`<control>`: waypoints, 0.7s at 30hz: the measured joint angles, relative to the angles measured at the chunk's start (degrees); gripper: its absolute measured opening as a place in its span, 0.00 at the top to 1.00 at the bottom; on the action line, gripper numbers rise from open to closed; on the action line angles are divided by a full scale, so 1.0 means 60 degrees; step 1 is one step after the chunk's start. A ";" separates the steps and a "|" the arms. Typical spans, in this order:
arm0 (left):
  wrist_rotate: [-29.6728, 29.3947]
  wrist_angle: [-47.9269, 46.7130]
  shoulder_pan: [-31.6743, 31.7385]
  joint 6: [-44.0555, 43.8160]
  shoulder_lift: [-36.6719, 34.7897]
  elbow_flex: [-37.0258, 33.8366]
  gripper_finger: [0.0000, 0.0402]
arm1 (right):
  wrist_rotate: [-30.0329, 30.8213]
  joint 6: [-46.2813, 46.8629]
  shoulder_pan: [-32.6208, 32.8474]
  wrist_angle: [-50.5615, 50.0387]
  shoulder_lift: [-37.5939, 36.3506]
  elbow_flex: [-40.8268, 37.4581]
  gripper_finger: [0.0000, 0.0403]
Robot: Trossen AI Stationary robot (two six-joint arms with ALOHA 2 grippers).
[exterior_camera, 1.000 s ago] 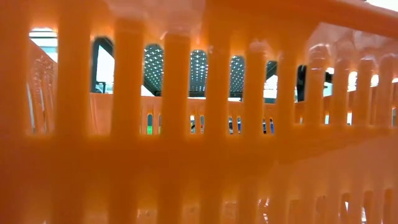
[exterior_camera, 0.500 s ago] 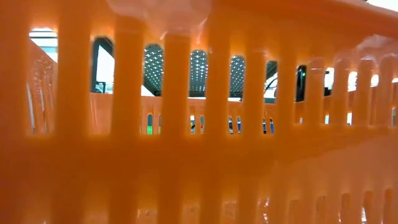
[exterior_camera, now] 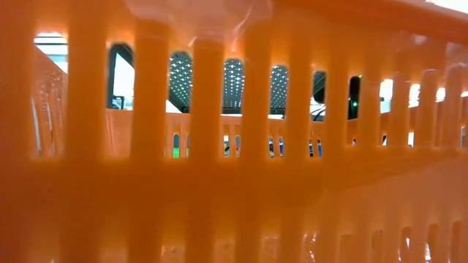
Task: Pick & Place Office Desk Supplies
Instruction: Put the yellow rubber band into the blue basket
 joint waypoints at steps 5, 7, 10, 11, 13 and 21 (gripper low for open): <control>-0.0029 0.0000 0.0004 -0.0002 0.0000 0.0000 0.65 | 0.0000 -0.0055 0.0007 0.0040 -0.0076 0.0000 0.98; -0.0029 0.0000 0.0004 -0.0003 0.0000 0.0000 0.65 | 0.0003 -0.0058 0.0007 0.0076 -0.0152 0.0003 0.98; -0.0029 0.0000 0.0000 -0.0004 0.0000 0.0000 0.65 | 0.0000 -0.0055 0.0007 0.0086 -0.0256 0.0002 0.98; -0.0029 0.0000 0.0003 -0.0004 0.0000 0.0000 0.65 | 0.0000 -0.0055 0.0007 0.0095 -0.0293 0.0001 0.98; -0.0029 0.0000 0.0000 -0.0004 0.0000 0.0000 0.65 | 0.0000 -0.0051 0.0007 0.0102 -0.0325 0.0000 0.98; -0.0029 0.0000 0.0000 -0.0004 0.0000 0.0000 0.65 | 0.0000 -0.0102 0.0007 0.0314 -0.0325 0.0004 0.86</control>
